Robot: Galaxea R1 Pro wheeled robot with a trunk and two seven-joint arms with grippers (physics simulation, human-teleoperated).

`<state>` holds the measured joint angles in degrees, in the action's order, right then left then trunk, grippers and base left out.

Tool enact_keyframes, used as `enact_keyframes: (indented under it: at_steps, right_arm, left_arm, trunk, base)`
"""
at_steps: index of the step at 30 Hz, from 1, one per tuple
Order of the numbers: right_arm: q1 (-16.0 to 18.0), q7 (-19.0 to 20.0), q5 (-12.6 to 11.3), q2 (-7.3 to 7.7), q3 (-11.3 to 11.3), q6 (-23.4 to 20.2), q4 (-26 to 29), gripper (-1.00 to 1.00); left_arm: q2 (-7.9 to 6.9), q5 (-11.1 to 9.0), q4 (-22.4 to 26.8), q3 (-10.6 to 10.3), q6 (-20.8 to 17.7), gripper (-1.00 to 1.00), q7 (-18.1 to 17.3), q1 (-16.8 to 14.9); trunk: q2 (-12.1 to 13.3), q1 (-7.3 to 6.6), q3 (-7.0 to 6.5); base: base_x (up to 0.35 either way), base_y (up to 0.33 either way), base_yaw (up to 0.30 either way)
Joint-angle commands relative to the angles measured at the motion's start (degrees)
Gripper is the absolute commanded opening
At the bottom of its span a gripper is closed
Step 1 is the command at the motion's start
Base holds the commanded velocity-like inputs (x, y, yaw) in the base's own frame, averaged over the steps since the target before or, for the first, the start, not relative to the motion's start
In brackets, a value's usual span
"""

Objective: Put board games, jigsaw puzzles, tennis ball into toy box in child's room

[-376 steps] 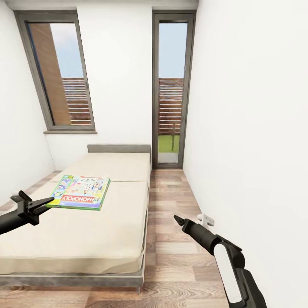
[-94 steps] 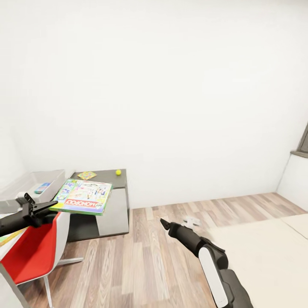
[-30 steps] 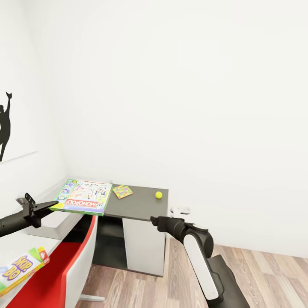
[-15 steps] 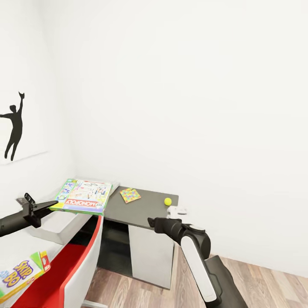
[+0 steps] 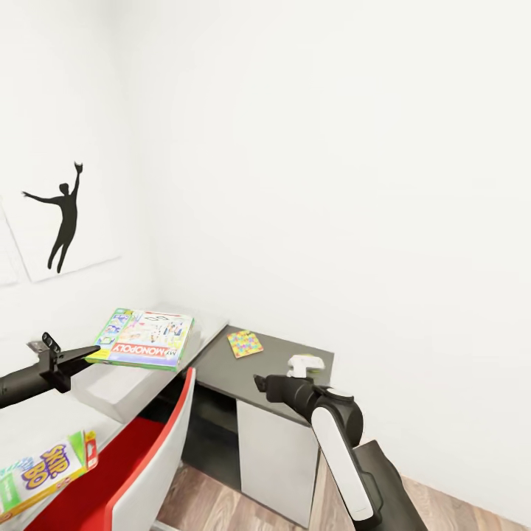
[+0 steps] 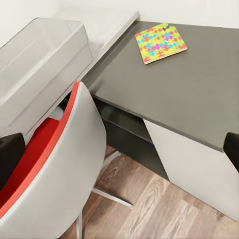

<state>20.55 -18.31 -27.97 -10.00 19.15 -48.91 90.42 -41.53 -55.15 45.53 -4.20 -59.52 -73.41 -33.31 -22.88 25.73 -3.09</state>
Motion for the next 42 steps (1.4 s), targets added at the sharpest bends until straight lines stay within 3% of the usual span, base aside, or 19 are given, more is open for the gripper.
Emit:
enact_keyframes:
  at_steps: [1, 42]
  right_arm:
    - [0.02, -0.58, -0.59, 0.00, 0.03, -0.13, 0.05, 1.00]
    - [0.02, -0.58, -0.63, 0.00, 0.05, -0.13, -0.06, 1.00]
  left_arm:
    - [-0.05, -0.22, -0.09, -0.27, -0.42, -1.00, -0.24, -0.09]
    - [0.02, -0.22, -0.09, -0.19, -0.42, -1.00, -0.24, -0.09]
  trunk:
    - [-0.04, 0.05, 0.00]
    - [-0.04, 0.05, -0.04]
  base:
    - [0.237, -0.092, 0.289]
    - [0.267, -0.029, 0.289]
